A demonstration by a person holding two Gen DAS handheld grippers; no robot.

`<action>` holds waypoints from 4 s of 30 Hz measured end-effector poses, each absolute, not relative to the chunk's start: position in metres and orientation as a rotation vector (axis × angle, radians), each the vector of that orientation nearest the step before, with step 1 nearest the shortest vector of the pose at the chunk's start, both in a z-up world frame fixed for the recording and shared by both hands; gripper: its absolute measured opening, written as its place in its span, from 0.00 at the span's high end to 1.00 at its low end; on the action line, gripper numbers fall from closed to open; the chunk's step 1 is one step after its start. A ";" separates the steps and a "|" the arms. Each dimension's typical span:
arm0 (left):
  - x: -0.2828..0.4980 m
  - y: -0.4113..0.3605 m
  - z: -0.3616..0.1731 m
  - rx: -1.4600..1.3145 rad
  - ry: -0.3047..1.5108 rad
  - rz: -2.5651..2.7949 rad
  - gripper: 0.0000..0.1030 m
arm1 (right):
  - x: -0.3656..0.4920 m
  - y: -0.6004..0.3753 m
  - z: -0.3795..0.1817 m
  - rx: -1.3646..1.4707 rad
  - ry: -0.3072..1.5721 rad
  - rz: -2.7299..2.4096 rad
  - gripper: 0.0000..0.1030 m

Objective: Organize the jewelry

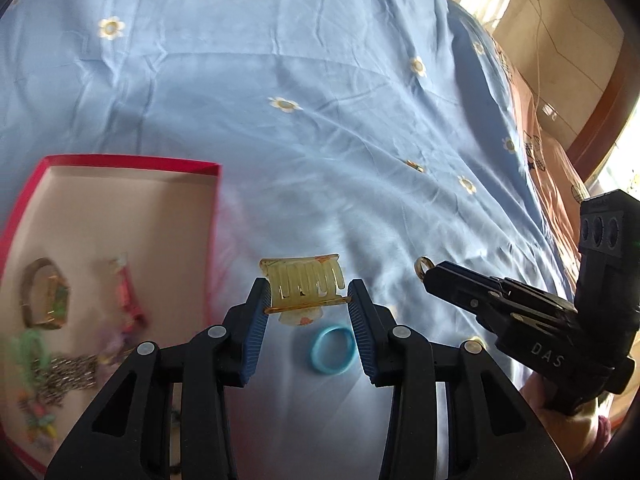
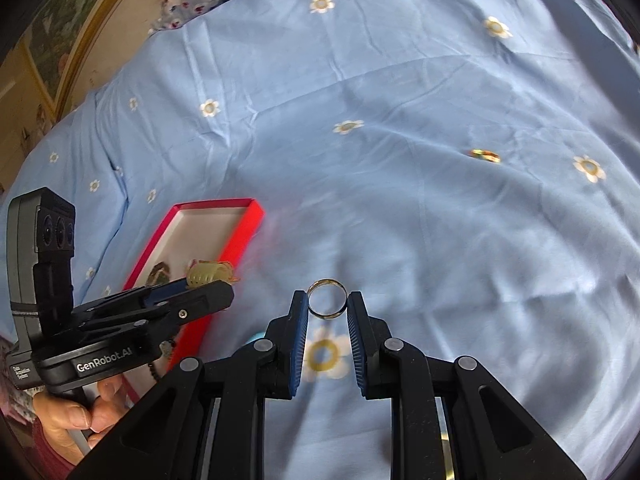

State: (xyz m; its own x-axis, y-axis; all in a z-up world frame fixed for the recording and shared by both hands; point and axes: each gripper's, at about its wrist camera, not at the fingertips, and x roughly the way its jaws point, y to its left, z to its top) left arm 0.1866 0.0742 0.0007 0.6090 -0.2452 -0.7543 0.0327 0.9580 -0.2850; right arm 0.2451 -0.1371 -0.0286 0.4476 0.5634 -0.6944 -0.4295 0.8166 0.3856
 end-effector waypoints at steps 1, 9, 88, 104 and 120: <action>0.184 0.079 0.002 -0.257 0.900 -0.156 0.63 | 0.243 -0.132 -0.027 0.157 0.917 0.626 0.80; 0.162 0.118 0.009 -0.288 0.874 -0.093 0.63 | 0.236 -0.095 -0.020 0.124 0.914 0.690 0.80; 0.230 0.239 -0.042 -0.244 1.004 0.110 0.63 | 0.289 0.083 -0.073 -0.163 1.004 0.845 0.84; 0.226 0.238 -0.037 -0.228 1.001 0.121 0.52 | 0.288 0.075 -0.066 -0.120 1.000 0.840 0.61; 0.143 0.247 0.008 -0.366 0.877 0.189 0.23 | 0.253 0.024 -0.025 0.014 0.927 0.836 0.40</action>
